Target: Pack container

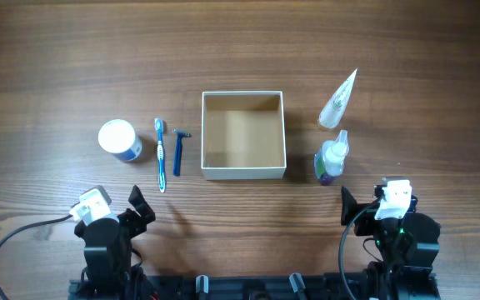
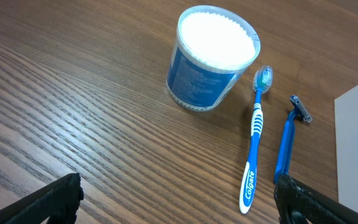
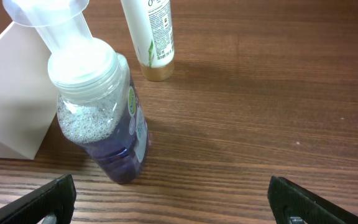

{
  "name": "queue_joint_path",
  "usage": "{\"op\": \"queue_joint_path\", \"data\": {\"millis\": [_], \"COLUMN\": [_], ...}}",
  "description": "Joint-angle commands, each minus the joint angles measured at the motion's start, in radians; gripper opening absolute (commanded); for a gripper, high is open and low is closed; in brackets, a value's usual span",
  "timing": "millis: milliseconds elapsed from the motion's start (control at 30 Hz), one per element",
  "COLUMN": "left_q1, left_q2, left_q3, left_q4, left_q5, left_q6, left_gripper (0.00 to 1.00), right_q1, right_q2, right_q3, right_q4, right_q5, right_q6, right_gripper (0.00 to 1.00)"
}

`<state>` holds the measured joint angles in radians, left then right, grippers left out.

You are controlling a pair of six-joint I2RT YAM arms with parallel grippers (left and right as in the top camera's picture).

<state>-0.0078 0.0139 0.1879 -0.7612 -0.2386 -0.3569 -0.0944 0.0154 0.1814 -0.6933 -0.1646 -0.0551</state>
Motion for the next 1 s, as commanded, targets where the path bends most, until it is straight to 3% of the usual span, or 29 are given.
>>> {"op": "queue_joint_path", "data": {"millis": [0,867,967], "left_q1": [0.005,0.005,0.005], "left_q2": [-0.009,-0.009,-0.009], "left_q3": [-0.010,-0.010,-0.010], "left_q4": [0.002,0.002,0.002], "left_q5": [0.002,0.002,0.002], "left_q6": [0.008,0.008,0.008], "left_gripper": [1.00,1.00,1.00], "right_q1": [0.003,0.003,0.003], "right_q2": [-0.011,-0.011,-0.011], "right_q3": [-0.007,-0.007,-0.007], "right_q4": [0.005,0.006,0.092], "right_q5": [-0.020,-0.016,-0.040], "right_q6": [-0.013,-0.022,-0.023], "right_gripper": [1.00,1.00,1.00]}}
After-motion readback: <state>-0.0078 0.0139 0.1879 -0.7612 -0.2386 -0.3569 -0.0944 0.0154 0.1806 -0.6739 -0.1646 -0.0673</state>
